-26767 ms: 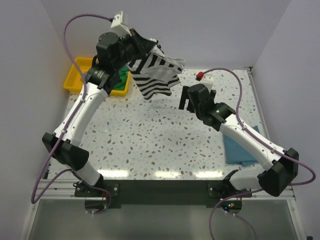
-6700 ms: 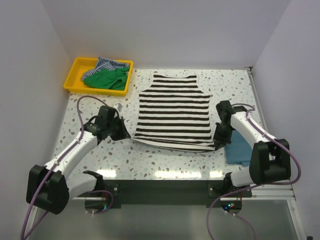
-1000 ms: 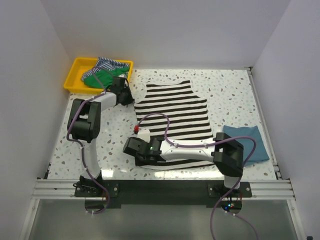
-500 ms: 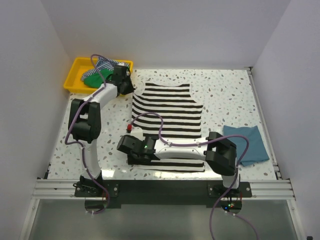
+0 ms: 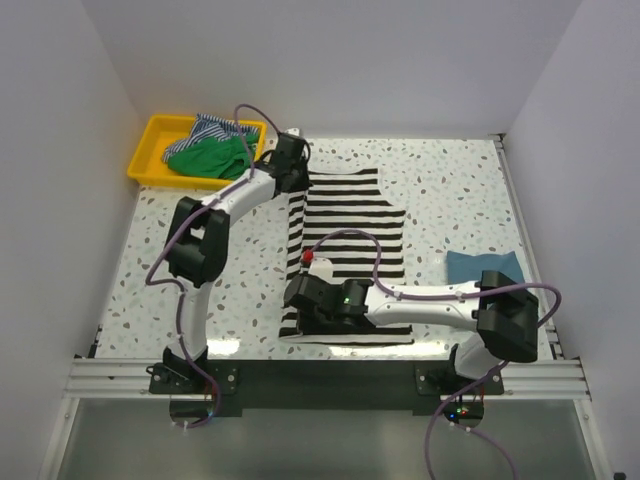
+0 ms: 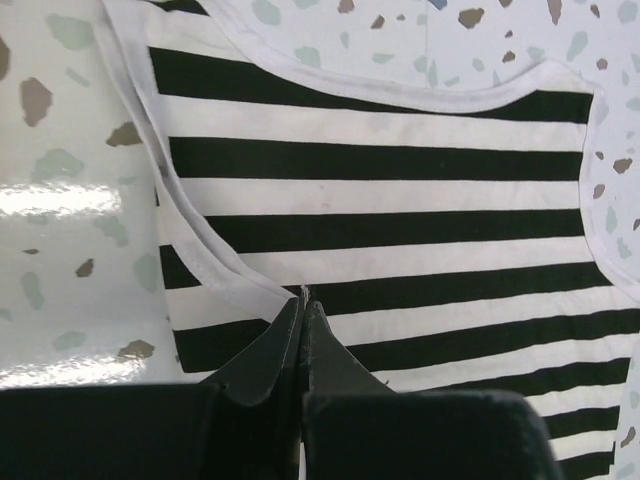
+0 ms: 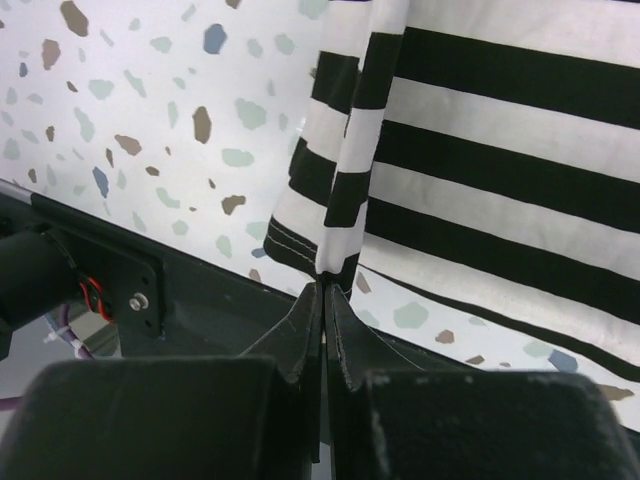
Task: Fold and stack the tank tops
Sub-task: Fold the tank top
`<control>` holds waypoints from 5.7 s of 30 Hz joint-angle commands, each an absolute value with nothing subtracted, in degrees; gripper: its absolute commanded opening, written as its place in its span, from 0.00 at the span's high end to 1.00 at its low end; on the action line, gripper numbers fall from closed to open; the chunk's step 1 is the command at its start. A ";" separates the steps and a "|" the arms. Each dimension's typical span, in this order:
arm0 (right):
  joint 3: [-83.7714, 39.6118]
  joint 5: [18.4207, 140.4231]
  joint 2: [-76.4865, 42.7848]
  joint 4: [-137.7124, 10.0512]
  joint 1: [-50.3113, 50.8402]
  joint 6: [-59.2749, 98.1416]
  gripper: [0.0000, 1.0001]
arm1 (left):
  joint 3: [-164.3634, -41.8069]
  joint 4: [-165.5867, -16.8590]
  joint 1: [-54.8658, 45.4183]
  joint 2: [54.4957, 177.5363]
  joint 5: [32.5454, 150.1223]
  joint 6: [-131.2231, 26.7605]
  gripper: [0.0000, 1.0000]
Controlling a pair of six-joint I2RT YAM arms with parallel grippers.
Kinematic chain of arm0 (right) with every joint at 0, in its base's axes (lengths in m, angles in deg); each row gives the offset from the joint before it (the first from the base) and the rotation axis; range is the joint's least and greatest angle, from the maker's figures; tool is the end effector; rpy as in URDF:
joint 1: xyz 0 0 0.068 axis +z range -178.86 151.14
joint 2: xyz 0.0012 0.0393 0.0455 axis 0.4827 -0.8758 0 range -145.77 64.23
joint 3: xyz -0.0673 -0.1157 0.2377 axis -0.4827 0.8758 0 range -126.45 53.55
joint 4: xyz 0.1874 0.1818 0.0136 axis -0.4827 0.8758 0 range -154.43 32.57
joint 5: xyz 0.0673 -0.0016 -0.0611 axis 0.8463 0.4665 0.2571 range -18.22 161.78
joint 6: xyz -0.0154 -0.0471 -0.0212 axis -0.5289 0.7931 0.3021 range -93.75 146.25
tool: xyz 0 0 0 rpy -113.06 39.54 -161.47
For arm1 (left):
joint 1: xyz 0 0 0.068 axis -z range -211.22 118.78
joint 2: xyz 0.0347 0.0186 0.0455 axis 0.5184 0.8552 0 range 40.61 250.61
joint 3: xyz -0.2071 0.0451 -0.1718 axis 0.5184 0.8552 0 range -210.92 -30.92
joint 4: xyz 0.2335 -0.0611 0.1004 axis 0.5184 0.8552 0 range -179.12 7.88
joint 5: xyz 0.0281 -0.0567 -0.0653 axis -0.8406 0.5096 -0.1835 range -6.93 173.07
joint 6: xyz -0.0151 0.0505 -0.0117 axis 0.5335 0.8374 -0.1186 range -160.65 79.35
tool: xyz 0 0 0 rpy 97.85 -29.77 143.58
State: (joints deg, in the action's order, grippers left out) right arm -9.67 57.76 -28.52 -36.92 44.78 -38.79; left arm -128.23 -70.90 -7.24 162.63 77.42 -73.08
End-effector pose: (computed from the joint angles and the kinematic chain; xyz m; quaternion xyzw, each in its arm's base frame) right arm 0.1026 0.3185 0.2176 -0.0368 0.9517 0.2222 0.2089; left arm 0.4471 -0.1951 0.2149 -0.0870 0.9118 -0.1486 0.3728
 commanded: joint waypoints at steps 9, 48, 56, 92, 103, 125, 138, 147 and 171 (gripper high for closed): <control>1.34 55.26 -20.06 -40.17 44.70 -43.71 1.00 | -132.52 -70.66 -2.22 167.08 73.76 -75.37 1.00; 12.77 47.09 -13.65 -39.56 48.04 -51.88 0.80 | -126.89 -78.48 1.38 165.24 77.36 -73.17 0.74; 7.96 39.26 -8.71 -26.98 51.73 -51.82 0.65 | -125.05 -78.93 -1.07 156.47 75.70 -72.90 0.42; -23.95 63.42 -54.76 -53.26 41.20 -25.35 0.63 | -144.99 -69.69 -13.11 178.95 83.94 -67.37 0.69; -24.85 62.73 -44.88 -51.95 37.59 -21.66 0.48 | -149.57 -75.83 -15.14 170.09 92.55 -63.24 0.37; -16.93 70.37 -33.75 -38.24 -13.30 -9.44 0.62 | -95.45 -79.63 17.96 130.44 79.64 -76.60 0.52; -21.94 69.41 -45.81 -42.80 -17.17 -8.38 0.66 | -85.14 -79.19 38.02 131.30 79.39 -81.43 0.65; -19.93 70.02 -43.89 -45.87 -17.35 -9.78 0.66 | -84.35 -79.54 44.45 135.79 77.01 -84.86 0.61; -21.50 70.29 -45.01 -46.14 -17.35 -9.35 0.63 | -86.46 -76.73 45.86 140.45 73.93 -85.48 0.78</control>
State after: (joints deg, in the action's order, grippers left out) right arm -19.72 69.85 -46.22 -44.77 -17.01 -9.74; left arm -85.11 -77.63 45.11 139.20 75.83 -84.84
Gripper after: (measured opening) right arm 0.371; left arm 0.247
